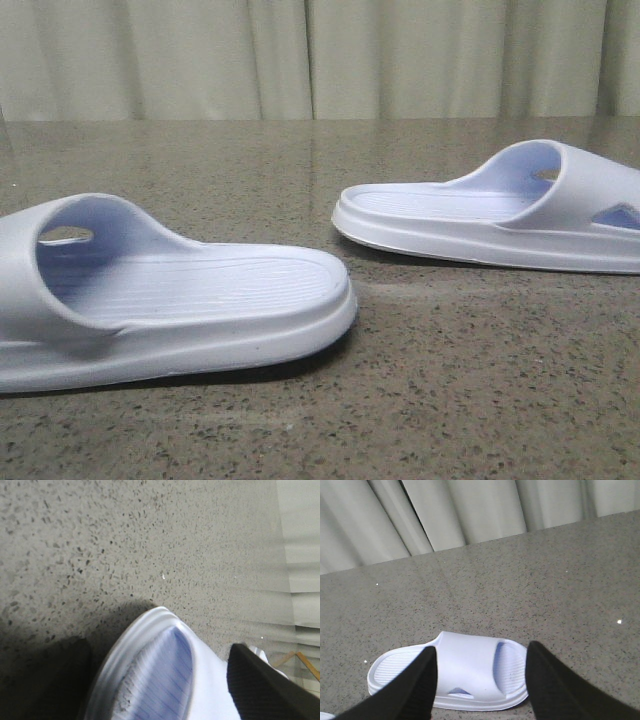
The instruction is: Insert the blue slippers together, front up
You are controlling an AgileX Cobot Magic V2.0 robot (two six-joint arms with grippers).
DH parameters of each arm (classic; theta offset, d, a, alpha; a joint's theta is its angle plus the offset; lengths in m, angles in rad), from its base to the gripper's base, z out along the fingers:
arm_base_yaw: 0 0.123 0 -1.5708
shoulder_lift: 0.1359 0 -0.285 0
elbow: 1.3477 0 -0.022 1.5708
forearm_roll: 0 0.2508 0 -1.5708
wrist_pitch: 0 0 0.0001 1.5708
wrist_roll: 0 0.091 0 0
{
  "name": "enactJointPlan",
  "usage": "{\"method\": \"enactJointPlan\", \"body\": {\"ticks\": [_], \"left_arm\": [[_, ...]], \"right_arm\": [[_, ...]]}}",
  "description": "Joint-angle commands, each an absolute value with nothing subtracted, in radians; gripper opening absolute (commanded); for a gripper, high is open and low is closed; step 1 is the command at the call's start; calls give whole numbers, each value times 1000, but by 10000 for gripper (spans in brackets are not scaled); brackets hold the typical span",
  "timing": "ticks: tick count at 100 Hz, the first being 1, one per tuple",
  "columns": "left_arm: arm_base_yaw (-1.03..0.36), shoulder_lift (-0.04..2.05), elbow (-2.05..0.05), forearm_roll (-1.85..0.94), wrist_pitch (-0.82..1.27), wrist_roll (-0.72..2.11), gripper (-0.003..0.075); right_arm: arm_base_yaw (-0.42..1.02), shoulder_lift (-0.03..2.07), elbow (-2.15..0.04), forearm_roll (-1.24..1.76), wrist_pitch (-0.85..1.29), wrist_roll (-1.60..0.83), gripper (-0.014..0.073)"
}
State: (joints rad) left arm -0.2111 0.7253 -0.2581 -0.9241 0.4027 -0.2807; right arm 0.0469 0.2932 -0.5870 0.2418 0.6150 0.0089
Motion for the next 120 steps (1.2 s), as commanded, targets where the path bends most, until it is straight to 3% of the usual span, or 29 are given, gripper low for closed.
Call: {"method": "enactJointPlan", "body": {"ticks": [1, 36, 84, 120], "left_arm": [[-221, 759, -248, -893, 469, -284, 517], [-221, 759, -248, -884, 432, -284, 493], [-221, 759, -248, -884, 392, -284, 22], [-219, 757, -257, -933, 366, -284, 16]], "right_arm": [[41, 314, -620, 254, 529, 7, 337], [41, 314, -620, 254, 529, 7, 337], [41, 314, -620, 254, 529, 7, 337], [41, 314, -620, 254, 529, 7, 337]]}}
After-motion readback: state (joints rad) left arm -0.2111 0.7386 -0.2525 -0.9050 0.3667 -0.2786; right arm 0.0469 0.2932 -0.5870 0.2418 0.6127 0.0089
